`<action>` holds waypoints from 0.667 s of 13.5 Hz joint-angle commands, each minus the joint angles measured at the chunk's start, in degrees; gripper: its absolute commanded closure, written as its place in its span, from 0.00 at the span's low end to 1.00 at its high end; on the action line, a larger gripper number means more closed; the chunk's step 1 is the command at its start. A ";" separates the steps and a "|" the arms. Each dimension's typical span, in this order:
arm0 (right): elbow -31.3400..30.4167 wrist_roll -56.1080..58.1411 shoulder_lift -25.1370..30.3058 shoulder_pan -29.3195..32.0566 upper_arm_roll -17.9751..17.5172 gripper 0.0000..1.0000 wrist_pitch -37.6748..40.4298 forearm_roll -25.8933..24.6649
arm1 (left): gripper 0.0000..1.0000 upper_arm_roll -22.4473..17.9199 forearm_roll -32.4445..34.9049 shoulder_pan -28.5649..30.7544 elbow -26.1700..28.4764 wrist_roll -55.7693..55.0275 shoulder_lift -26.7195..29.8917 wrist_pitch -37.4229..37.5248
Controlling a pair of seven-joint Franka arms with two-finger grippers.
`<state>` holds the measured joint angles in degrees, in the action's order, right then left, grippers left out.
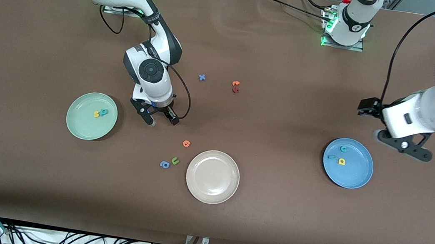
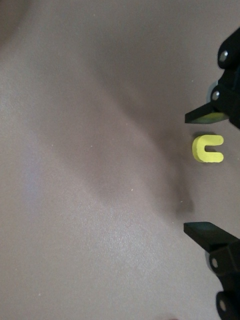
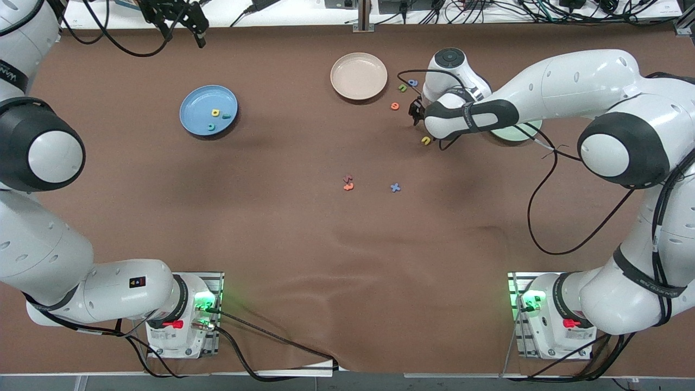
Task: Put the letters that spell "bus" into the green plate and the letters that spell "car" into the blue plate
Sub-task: 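Grasp the yellow u with the right gripper while the left gripper withdraws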
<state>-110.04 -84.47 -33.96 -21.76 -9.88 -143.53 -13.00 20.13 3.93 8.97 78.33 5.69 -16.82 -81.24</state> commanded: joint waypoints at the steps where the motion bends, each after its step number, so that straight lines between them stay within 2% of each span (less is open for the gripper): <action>1: 0.53 -1.83 -0.67 -0.47 -0.22 0.13 0.53 0.70 | 0.00 -9.79 -1.90 -6.90 0.86 0.20 4.50 -0.40; 3: 0.53 -2.45 -0.93 -0.47 -0.84 0.13 0.53 0.70 | 0.00 -12.13 -2.17 -8.09 4.79 0.02 7.13 -5.56; 5: 0.44 -2.36 -0.93 -0.47 -0.93 0.13 0.53 0.70 | 0.00 -14.58 -3.74 -8.97 11.64 -0.51 11.35 -15.65; 7: 0.18 -2.36 -0.93 -0.47 -0.93 0.13 0.61 0.70 | 0.00 -19.83 -8.92 -11.50 14.39 0.01 12.86 -17.46; 8: -0.26 -2.45 -0.93 -0.47 -0.93 0.13 0.53 0.70 | 0.00 -22.30 -8.94 -13.61 14.39 -0.16 13.12 -17.20; 9: -0.35 -2.45 -0.93 -0.47 -0.93 0.13 0.53 0.70 | 0.00 -22.41 -8.68 -13.89 14.66 -0.33 14.00 -16.50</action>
<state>-110.19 -86.01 -34.84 -22.03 -10.65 -143.33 -13.00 0.38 -3.37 -2.49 89.66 5.63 -6.42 -96.92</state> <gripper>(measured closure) 0.123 0.000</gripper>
